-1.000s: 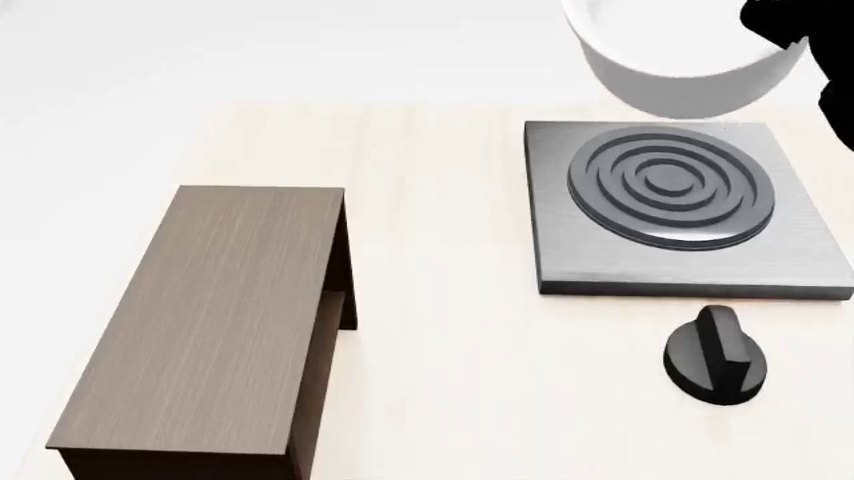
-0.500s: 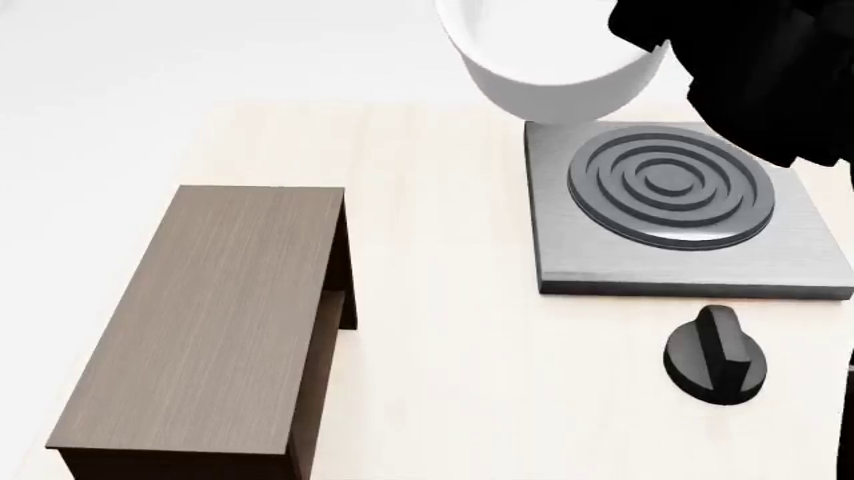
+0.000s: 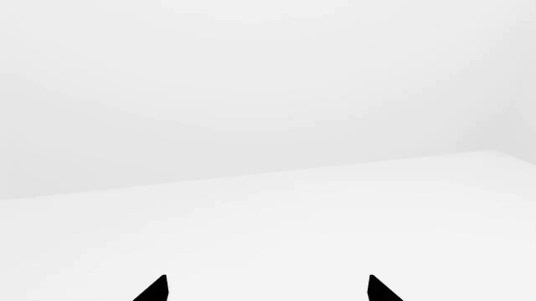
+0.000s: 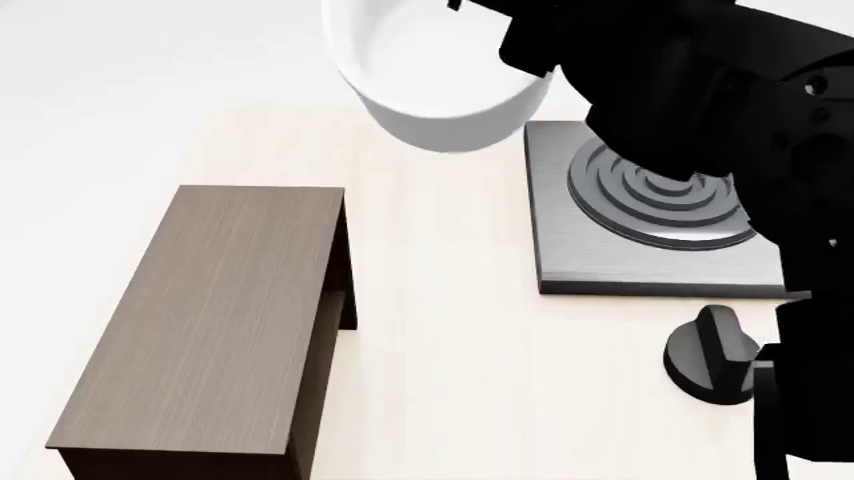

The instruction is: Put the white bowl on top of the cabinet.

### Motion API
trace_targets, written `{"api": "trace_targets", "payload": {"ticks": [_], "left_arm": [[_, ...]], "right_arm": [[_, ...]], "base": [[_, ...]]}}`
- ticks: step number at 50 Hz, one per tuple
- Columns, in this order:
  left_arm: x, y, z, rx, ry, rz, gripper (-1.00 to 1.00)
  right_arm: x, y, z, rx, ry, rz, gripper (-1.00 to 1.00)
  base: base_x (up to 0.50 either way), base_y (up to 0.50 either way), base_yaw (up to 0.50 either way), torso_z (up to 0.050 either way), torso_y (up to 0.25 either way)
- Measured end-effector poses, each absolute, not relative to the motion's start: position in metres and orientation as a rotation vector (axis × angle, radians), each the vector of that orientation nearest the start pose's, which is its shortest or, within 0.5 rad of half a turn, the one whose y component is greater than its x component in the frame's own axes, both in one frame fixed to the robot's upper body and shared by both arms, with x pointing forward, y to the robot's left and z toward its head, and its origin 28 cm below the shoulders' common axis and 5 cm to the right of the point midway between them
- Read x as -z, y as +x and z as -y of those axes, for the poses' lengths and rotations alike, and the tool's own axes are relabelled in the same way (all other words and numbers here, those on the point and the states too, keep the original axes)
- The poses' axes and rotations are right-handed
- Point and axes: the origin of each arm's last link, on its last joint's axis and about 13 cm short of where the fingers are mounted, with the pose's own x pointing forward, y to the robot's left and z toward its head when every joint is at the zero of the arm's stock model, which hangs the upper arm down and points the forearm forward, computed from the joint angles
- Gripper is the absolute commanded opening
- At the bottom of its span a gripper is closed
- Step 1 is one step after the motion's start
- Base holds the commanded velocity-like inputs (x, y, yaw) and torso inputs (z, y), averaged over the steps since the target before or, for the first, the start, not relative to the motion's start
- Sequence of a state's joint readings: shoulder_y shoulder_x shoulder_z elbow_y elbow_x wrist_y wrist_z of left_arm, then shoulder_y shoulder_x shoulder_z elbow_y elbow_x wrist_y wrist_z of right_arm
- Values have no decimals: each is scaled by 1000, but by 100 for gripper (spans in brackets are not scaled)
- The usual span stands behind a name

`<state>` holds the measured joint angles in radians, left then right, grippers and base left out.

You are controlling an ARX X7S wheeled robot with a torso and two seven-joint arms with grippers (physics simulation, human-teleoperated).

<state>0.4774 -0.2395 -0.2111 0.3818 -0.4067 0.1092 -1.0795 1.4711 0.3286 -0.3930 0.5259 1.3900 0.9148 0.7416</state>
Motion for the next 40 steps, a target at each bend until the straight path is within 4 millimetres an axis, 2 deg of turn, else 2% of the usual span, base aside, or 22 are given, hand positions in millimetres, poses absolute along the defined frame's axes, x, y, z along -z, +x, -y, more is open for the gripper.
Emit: {"api": "trace_targets", "payload": {"ticks": [17,40], "left_arm": [[-41,107,-284,-1186,-121,2,100],[-41,107,-284,-1185,-122,2,100]], "right_arm": [[-328,359,82,-159,373,-323,-100],[-320,343,56,-299,327,-355,-100]], "base": [[0,0,0,1,1],[0,0,0,0,1]]}}
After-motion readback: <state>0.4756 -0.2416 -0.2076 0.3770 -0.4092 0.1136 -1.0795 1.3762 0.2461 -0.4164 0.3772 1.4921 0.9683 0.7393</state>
